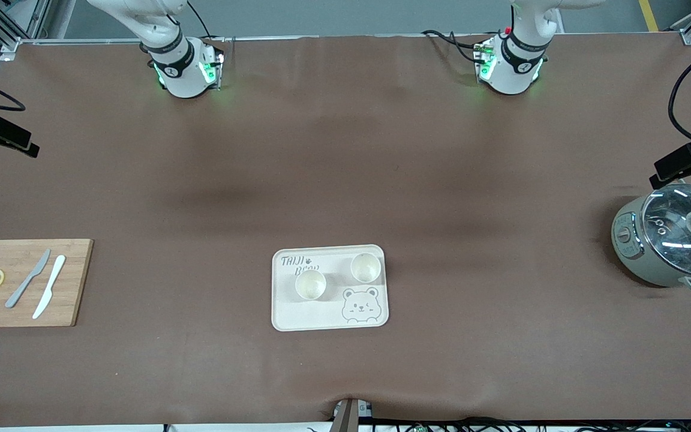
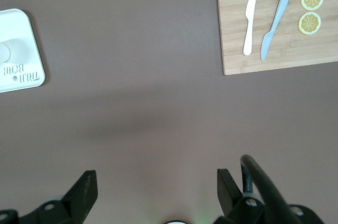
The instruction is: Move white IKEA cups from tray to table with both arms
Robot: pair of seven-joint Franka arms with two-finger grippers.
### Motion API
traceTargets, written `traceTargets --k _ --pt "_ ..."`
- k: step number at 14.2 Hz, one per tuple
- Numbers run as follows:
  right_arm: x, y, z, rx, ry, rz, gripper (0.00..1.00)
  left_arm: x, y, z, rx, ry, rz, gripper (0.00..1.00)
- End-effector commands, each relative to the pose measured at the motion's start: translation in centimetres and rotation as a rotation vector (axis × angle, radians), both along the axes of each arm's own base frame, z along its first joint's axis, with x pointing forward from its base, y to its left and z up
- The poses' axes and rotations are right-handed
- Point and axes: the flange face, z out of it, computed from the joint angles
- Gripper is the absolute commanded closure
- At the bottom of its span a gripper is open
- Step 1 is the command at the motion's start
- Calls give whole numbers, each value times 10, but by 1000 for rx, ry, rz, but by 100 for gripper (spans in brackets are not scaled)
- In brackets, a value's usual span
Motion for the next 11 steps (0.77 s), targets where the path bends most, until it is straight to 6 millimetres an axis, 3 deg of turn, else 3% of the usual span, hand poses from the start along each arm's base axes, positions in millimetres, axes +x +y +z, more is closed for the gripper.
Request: traceTargets --k 1,6,11 --pt "-1 0 1 1 -5 9 0 14 -9 -30 21 50 -11 0" --pt "-1 0 1 1 -4 9 0 36 -46 -79 24 98 -57 0" --pt "-1 1 1 3 -4 10 0 56 -104 -123 -5 92 79 0"
